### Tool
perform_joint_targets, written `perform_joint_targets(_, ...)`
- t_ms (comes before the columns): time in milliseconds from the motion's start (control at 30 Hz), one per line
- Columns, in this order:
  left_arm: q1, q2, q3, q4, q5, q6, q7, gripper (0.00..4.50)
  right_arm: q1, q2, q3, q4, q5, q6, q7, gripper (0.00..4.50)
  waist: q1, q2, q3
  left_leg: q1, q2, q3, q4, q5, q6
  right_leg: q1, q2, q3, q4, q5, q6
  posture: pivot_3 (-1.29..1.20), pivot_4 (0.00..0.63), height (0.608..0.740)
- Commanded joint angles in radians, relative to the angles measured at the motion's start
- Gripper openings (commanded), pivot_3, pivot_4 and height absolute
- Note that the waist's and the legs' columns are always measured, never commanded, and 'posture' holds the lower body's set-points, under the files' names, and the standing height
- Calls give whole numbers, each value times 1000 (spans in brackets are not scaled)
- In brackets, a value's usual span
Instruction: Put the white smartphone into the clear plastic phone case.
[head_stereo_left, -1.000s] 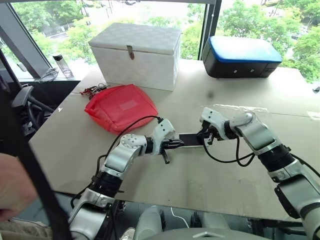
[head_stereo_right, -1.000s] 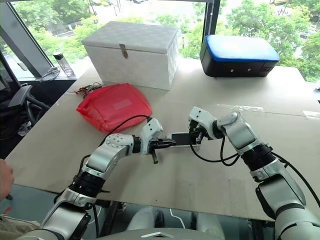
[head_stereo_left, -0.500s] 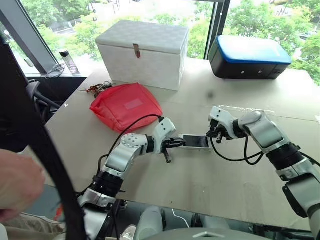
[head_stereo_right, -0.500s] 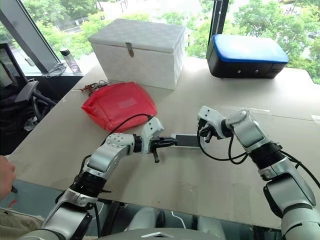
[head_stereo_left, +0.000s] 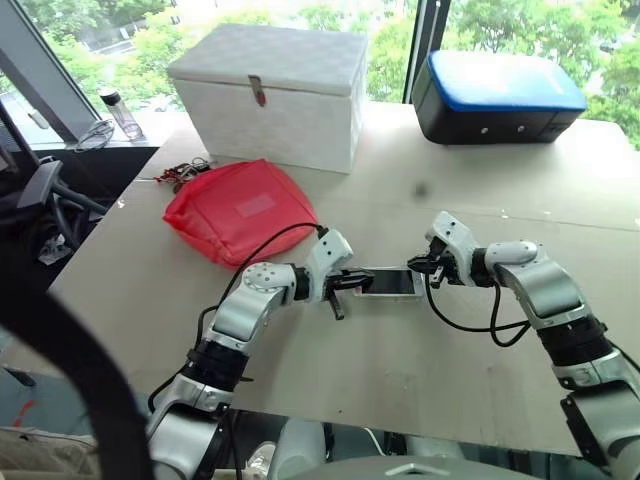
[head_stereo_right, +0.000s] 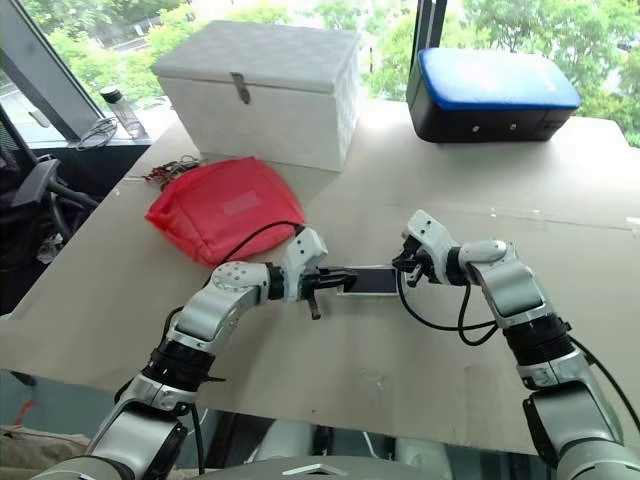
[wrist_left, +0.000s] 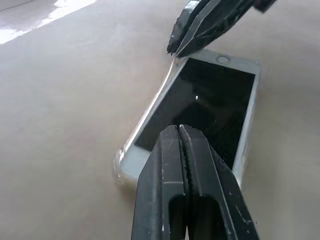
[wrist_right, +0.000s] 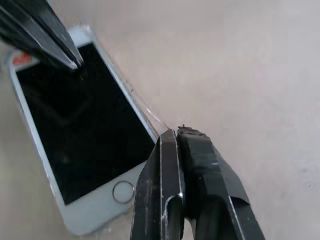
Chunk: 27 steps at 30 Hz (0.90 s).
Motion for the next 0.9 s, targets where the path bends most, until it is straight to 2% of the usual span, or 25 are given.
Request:
perform_joint_targets(33,27,-1,-21,14,12,13,5,19,5,-9,-69,-109,53,28,-37,0,-3,2,10,0,0,0,1,0,0,-1,2,0,2,0,1,0,150,740)
perform_joint_targets(267,24,-9,-18,18,10,1,12,19,56,-144,-77,-316,141,126,18,0,10,5,23,-5,0,-2,6,0,0,-2,7,-4,4,-4,8,0,150,740)
perform_joint_targets(367,24,-14,-15,16,8,-4,14,19,78,-185,-84,-384,185,165,23,0,13,4,24,-12,0,-4,13,0,0,-4,8,-5,4,-5,11,0,150,740)
perform_joint_targets(500,27,-17,-13,11,7,-7,16,19,126,-253,-56,-467,234,222,38,0,24,1,27,-12,-3,-6,13,0,0,-4,9,-6,4,-5,11,0,150,740)
perform_joint_targets(700,32,-15,-12,3,8,-9,14,19,162,-303,42,-427,187,209,0,0,24,0,28,-12,-4,-10,13,0,1,-4,10,-7,5,-5,12,0,150,740)
perform_joint_targets(900,32,-10,-17,-4,11,-10,8,19,139,-321,124,-338,150,186,8,0,25,-1,28,-11,-8,-18,15,0,0,0,10,-9,7,-5,12,0,150,740)
